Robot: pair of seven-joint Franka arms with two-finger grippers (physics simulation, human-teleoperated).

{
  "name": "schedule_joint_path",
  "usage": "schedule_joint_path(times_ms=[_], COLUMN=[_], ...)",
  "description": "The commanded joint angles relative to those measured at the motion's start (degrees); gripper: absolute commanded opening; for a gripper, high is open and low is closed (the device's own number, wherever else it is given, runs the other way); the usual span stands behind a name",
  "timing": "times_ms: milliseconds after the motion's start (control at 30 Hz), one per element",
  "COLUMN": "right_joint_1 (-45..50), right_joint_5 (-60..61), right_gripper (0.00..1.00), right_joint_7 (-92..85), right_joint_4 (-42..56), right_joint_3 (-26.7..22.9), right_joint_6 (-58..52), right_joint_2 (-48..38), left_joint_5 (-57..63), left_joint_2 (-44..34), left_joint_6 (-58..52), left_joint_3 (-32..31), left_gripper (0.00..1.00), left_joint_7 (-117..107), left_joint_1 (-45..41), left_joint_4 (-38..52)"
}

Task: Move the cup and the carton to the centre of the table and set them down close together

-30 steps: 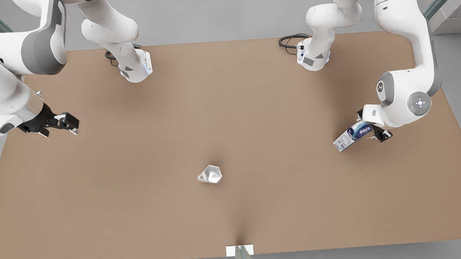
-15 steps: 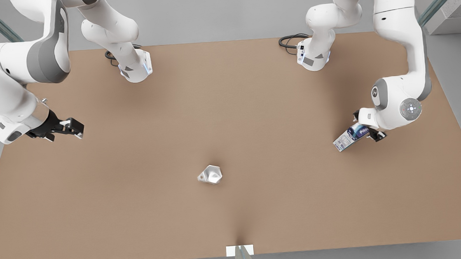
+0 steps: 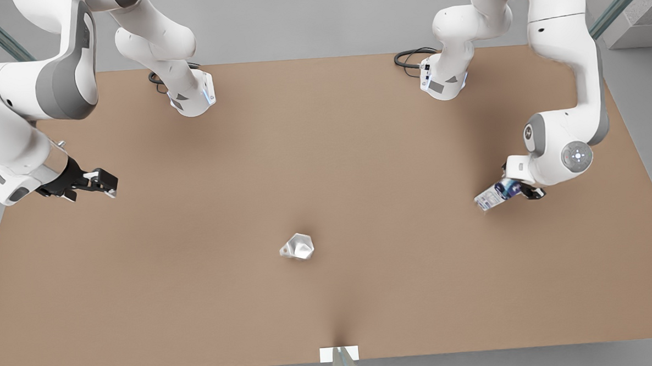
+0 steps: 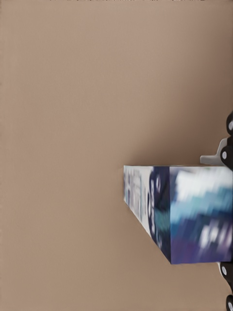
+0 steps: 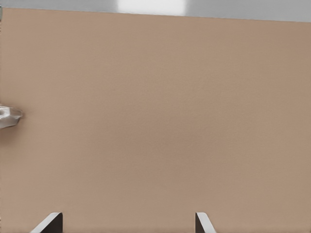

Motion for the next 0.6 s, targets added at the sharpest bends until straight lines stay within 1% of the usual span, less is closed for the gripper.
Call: schedule_joint_path(times_ms=[0, 100, 200, 267, 367, 400, 467, 533, 567], right_joint_1=[0.0, -0.1, -0.1, -0.2, -0.2, -0.3, -0.3, -0.2, -0.2], right_joint_5=[0.0, -0.1, -0.2, -0.1, 0.0, -0.1, -0.2, -0.4, -0.4], right_gripper=[1.00, 1.00, 1.00, 1.00, 1.00, 1.00, 1.00, 1.00, 1.00], right_joint_7=[0.0, 0.0, 0.0, 0.0, 0.0, 0.0, 0.0, 0.0, 0.0], right_joint_4=[0.0, 0.0, 0.0, 0.0, 0.0, 0.0, 0.0, 0.0, 0.0], right_joint_3=[0.0, 0.0, 0.0, 0.0, 0.0, 0.0, 0.0, -0.2, -0.2], right_joint_6=[0.0, 0.0, 0.0, 0.0, 0.0, 0.0, 0.0, 0.1, 0.1], right_joint_2=[0.0, 0.2, 0.2, 0.2, 0.2, 0.3, 0.7, 1.0, 1.1], left_joint_5=[-2.1, -2.1, -3.4, -3.4, -6.9, -10.1, -14.2, -14.7, -14.7], left_joint_2=[0.0, -1.8, -2.2, -2.1, -0.7, 1.1, 6.8, 14.5, 17.1], left_joint_6=[0.0, 0.0, -3.4, -5.5, -7.9, -7.9, -7.9, -7.9, -7.6], left_joint_3=[0.0, -0.1, -0.2, -0.2, -0.2, -0.3, -0.3, -0.3, -0.3], left_gripper=[0.66, 0.66, 0.66, 0.66, 0.66, 0.66, 0.66, 0.66, 0.66], left_joint_7=[0.0, -3.0, -12.0, -21.9, -37.4, -47.0, -57.6, -69.8, -72.6], left_joint_1=[0.1, -0.9, -6.9, -14.1, -25.7, -32.5, -40.1, -46.1, -47.3], left_joint_4=[0.1, 0.3, 5.3, 7.7, 11.4, 14.3, 22.2, 31.6, 33.8])
